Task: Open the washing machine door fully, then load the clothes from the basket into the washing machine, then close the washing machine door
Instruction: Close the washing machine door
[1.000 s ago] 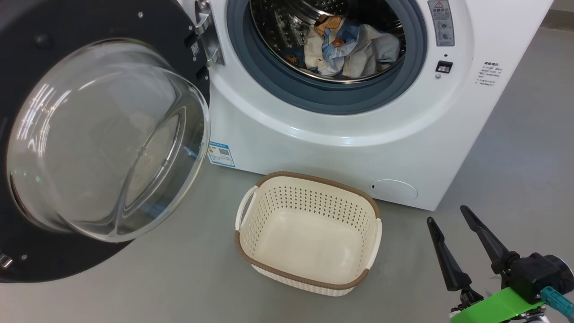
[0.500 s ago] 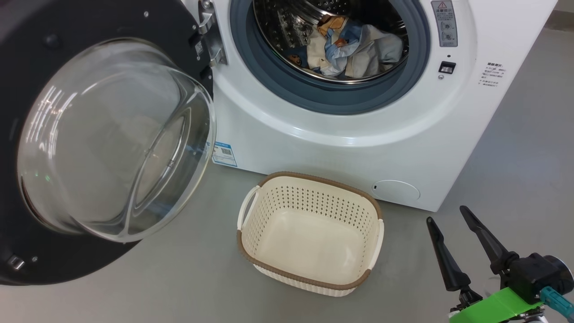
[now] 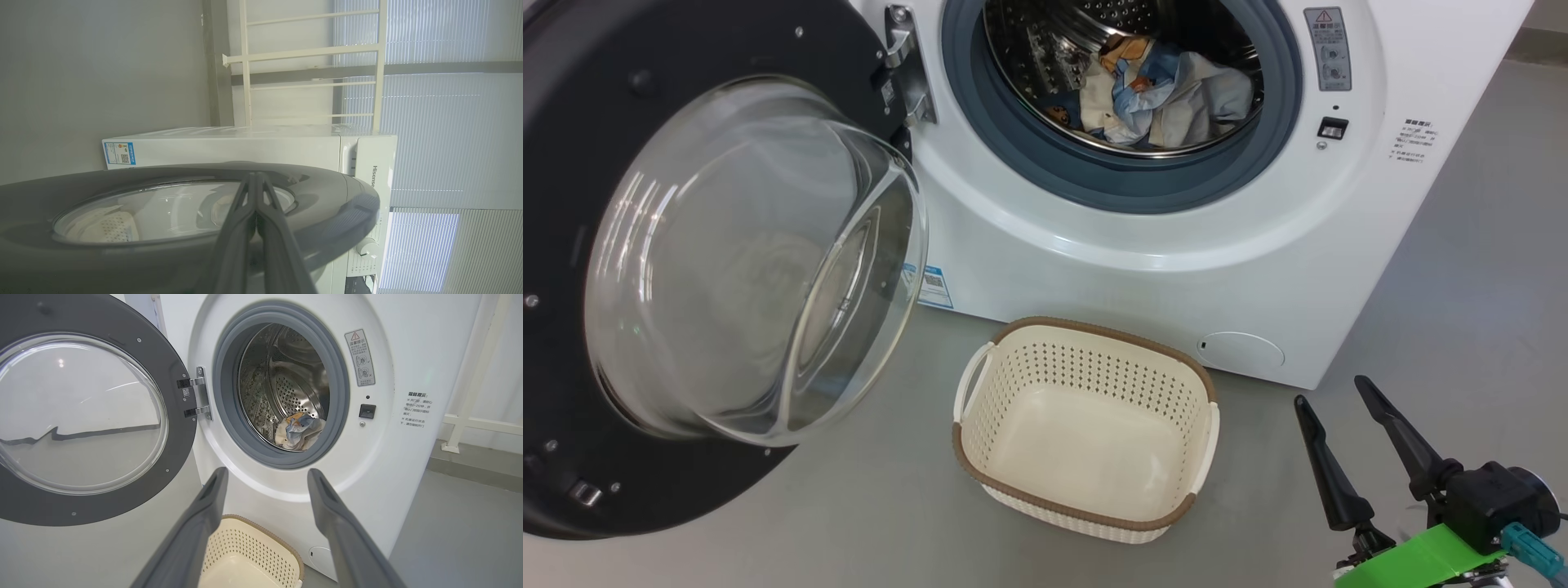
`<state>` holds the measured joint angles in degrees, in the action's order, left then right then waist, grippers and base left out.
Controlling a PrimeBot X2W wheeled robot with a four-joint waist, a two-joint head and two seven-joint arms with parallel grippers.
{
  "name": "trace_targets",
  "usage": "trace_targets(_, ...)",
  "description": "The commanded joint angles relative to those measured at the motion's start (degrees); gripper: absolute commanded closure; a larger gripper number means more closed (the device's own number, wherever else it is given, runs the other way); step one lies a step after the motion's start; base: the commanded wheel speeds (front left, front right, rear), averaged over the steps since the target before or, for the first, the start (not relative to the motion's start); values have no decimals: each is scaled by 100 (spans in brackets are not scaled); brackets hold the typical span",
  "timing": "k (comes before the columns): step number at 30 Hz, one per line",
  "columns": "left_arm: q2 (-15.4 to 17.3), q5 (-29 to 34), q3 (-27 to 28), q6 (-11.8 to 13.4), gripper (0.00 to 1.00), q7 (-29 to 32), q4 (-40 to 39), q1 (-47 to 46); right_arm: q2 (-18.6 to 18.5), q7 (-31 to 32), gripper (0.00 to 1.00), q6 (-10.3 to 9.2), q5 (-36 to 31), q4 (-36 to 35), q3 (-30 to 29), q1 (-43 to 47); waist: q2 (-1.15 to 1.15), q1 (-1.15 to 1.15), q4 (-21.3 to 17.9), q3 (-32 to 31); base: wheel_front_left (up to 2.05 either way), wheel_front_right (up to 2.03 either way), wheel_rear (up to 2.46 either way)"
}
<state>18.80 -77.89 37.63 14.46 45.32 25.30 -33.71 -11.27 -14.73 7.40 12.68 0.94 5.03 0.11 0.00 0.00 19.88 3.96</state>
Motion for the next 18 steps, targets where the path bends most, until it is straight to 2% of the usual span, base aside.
trace_targets(1,105,-72,-27,66,100,140,-220,113,-53,-27,0,9,-25,-142,120,-35,0,0,-12,9,0,0,0)
trace_targets(18,-155,-265,-178,400,100,701,-1071,429,-4,-27,0,9,-27,-156,69,9,0,0,58,-52,0,0,0)
